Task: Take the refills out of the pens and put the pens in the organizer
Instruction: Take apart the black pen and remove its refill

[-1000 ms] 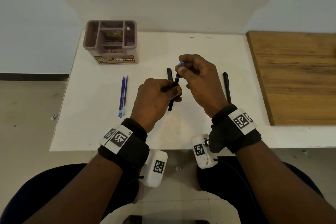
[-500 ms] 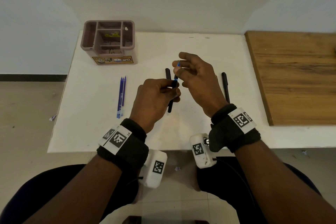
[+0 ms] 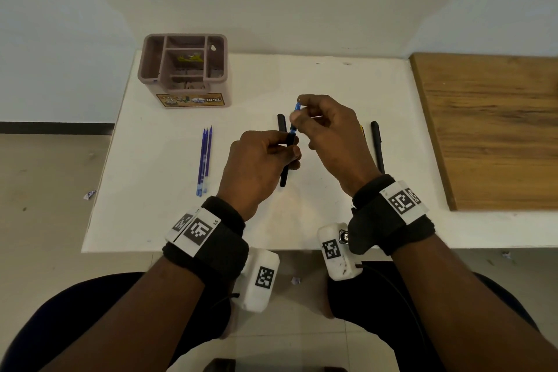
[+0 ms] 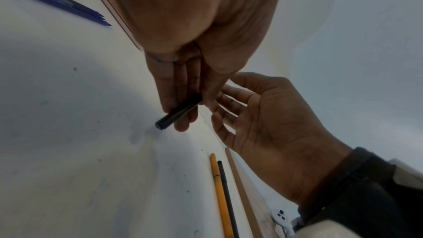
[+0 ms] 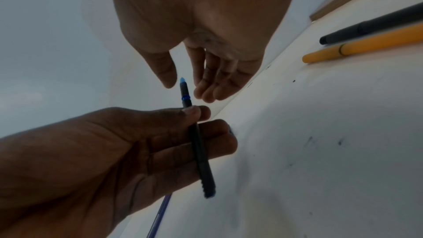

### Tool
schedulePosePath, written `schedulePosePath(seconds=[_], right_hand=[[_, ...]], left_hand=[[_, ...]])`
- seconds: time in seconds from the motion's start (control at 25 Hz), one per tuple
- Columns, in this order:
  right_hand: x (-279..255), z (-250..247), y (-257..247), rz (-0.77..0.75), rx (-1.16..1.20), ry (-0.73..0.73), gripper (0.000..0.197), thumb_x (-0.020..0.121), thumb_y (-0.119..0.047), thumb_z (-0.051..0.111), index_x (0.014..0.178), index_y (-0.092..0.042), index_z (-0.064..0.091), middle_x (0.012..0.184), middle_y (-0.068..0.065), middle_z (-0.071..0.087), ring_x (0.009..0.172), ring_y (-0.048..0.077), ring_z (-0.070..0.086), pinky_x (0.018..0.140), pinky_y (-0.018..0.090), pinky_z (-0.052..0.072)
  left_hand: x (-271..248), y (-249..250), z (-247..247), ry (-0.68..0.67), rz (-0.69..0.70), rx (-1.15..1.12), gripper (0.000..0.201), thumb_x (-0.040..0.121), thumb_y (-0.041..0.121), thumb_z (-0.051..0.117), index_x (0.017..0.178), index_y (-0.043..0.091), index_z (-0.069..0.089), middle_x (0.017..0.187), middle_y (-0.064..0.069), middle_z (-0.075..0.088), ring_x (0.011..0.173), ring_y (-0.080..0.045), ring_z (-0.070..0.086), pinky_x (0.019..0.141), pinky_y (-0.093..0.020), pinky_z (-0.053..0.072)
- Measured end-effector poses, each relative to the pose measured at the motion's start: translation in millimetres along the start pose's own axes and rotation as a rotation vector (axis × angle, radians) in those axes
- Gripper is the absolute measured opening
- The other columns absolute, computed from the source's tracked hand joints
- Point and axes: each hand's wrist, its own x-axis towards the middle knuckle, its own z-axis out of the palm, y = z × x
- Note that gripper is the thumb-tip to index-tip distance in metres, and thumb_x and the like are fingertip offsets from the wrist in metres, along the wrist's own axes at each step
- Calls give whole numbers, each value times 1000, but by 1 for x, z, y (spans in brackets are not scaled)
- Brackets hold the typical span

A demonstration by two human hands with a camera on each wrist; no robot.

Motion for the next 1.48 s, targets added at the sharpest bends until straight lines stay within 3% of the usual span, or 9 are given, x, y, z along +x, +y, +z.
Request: schedulePosePath(seconds=[0.12,0.32,0.56,0.8,0.92,1.12,1.24,1.4,1.48], right_hand=[[-2,-1,2,-26,-31,6,32,95,-27,74,124,-15,69,88,-8,74,86,6,71,85,25,57],[2,-2,2,-62,34,44,24,100,-8,63,123,-10,69,108,3,77,97,16,76,91,35,61],[2,-3,-5,-36,189,69,23,104,-13,60,126,-13,66,110,3,74,93,16,78,76,23,60],[4,3,-6,-50,217,88,23,104,-13,61,126,-10,67,108,4,73,90,14,79,80,23,61],[6,5,-5,-49,185,90,22,103,-13,61,124,-12,68,106,2,74,91,14,78,77,21,61],[8,9,-1,-106,173,130,20,101,-10,63,120,-11,69,104,5,75,99,23,75,85,31,62],[8,14,2,-122,192,154,20,102,-11,62,120,-13,69,104,4,75,100,22,75,94,38,61],[7,24,2,-112,210,114,27,107,-6,52,129,-8,66,105,0,72,90,0,73,88,21,60],[9,25,-2,-98,293,107,30,109,-3,44,130,-7,64,104,0,70,91,4,72,91,25,60]], left_hand=[[0,-1,-2,1,9,10,29,97,20,67,124,12,71,101,-8,80,89,-18,79,100,-46,57],[0,0,-2,3,-30,8,29,97,19,67,124,10,71,106,-10,79,90,-19,78,100,-45,57],[-4,0,-4,-19,-62,18,30,96,19,68,125,11,71,106,-8,79,92,-19,78,102,-45,56],[-3,-3,-7,-29,-31,-9,42,96,16,69,135,28,63,100,-6,80,85,-16,79,97,-45,59],[-4,-2,-9,-28,-35,-7,37,96,16,67,132,26,66,100,-7,80,85,-17,79,96,-44,60],[-4,3,-14,-45,-49,-7,34,98,13,64,132,19,67,100,-12,79,84,-21,79,93,-42,61],[-4,5,-15,-53,-54,11,34,99,12,63,132,18,67,99,-12,78,82,-22,79,90,-40,62],[-4,2,-18,-46,-74,10,33,98,12,63,131,19,67,96,-11,79,78,-22,79,86,-40,63],[-6,0,-18,-51,-92,6,33,98,11,64,130,18,67,93,-10,79,75,-21,79,84,-39,64]])
